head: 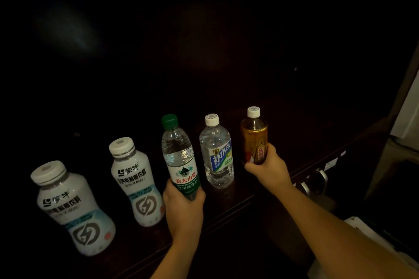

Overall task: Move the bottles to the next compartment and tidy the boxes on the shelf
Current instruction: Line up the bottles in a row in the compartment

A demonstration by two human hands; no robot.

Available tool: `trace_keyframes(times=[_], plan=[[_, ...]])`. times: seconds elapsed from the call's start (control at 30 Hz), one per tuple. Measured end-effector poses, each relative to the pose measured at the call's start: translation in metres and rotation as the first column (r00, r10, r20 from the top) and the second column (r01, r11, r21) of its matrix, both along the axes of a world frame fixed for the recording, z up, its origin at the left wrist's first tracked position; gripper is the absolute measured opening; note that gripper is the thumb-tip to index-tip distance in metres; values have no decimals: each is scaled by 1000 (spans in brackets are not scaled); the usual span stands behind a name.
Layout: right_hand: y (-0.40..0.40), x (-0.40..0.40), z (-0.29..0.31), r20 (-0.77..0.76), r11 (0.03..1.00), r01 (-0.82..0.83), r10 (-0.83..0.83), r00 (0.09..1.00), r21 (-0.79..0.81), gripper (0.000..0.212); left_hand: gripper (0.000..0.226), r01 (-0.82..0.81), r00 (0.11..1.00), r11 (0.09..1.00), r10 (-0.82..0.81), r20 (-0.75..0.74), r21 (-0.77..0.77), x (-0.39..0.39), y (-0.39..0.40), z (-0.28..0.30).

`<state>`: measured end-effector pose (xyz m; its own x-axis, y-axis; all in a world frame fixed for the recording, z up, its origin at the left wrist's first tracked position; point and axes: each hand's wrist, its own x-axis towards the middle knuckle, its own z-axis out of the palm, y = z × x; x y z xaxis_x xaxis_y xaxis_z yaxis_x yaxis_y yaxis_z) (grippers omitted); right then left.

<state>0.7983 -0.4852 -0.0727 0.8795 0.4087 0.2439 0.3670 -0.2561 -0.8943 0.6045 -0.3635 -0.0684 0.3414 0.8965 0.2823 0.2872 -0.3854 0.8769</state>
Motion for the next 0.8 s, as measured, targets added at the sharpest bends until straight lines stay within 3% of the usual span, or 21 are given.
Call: trace_keyframes(times=[0.17,0.27,0.33,0.4,0.5,0.6,0.7,0.8], plan=[[-8,3,5,-72,996,-86,88,994,29,70,80,-4,999,999,2,-35,-54,-3,-5,5],[-20,-12,8,-12,995,51,-50,999,86,82,89,40,998,995,-44,-40,-89,-18,-16,7],[-28,-39,6,65,971,134,-150,987,199,69,91,83,996,993,-84,-2,-86,-37,-28,0],[-27,-73,-1,99,970,65,-90,991,233,54,89,87,994,995,-83,66,-58,-61,-40,-7],[-3,-122,-11,125,984,-107,90,988,139,62,80,-17,989,994,1,146,105,-102,-41,-13],[31,-153,-12,164,974,-211,195,967,86,75,73,-242,965,951,217,146,194,-140,-16,-10],[60,-166,-6,176,971,-226,210,962,74,76,82,-333,943,940,329,55,80,-163,13,2],[80,-162,0,158,976,-209,197,968,62,65,97,-315,949,949,314,-8,-35,-166,37,10]])
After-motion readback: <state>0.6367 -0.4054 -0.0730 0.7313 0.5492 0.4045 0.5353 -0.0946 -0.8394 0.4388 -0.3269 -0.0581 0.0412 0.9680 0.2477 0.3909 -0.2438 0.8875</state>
